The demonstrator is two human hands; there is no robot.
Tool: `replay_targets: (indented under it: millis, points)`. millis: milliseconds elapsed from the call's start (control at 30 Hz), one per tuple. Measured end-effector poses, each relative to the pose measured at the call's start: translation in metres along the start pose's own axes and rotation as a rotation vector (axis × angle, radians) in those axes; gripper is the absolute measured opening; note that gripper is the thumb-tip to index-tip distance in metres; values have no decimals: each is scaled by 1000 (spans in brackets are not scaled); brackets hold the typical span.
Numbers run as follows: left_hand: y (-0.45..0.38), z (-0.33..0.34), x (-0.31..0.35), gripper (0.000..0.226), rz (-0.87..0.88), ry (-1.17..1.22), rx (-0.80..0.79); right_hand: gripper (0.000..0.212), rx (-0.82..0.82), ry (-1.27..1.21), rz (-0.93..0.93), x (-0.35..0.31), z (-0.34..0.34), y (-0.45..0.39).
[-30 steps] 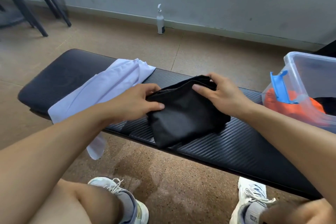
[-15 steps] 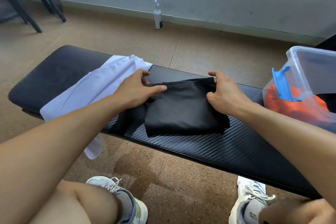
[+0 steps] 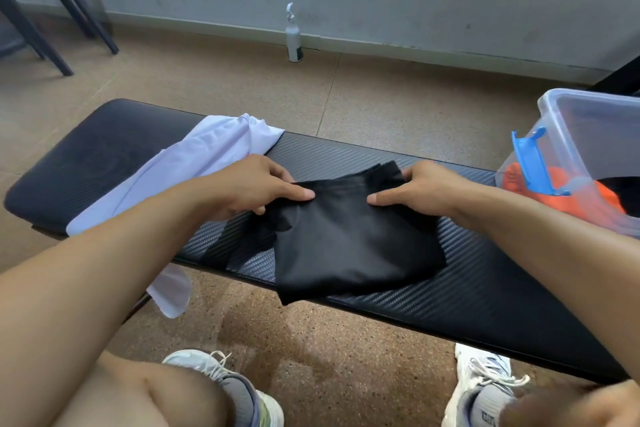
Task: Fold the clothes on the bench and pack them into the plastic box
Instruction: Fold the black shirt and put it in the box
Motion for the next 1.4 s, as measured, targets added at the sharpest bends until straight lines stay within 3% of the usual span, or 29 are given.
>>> replay_targets:
  millis: [100,200,300,400,467,633,733,800,867,933,967,1033,1133,1267,1400]
  points:
    - [2,-3,3,25,74,-155,174,37,-23,-170,-11,0,4,4]
    - [11,1,20,25,321,-334,385,44,56,-240,-33,1,7,5]
    - [22,30,35,46,458,-479,218,42,95,-260,-78,0,10,10]
    - [22,64,19,73,368,-795,-96,39,149,-287,-124,-1,7,17]
    - [16,71,7,78,329,-840,-160,37,164,-320,-147,-4,4,23]
    - [-1,71,11,81,312,-714,-148,39,123,-389,-258,-19,3,47]
    - [-5,59,12,55,322,-443,-129,47,13,-390,-326,-30,16,62]
    - [-4,42,16,37,302,-41,29,53,-97,-384,-353,-35,29,70]
    - [0,19,12,30,247,208,297,57,-249,-392,-372,-37,45,77]
    - [1,-5,4,17,187,184,545,57,-321,-370,-400,-34,55,78]
    - [2,-13,2,25,166,144,597,57,-305,-348,-416,-32,56,77]
    - [8,-17,0,48,130,86,494,55,-236,-304,-444,-27,54,75]
    - [21,-1,4,55,69,-85,166,55,-174,-227,-495,-21,52,76]
    - [27,5,7,42,109,-158,139,45,29,118,-577,-18,55,86]
    - [25,6,6,28,149,-67,109,68,48,393,-553,-14,60,102]
Point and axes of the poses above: each hand's wrist, its own y-axis away from the middle knuckle, its own z-axis out of the palm, x = y × z, the point moved 3 cm from there along -y, towards the middle knuckle, and after that the axes turned 12 degrees about z, right-handed, at the moved point
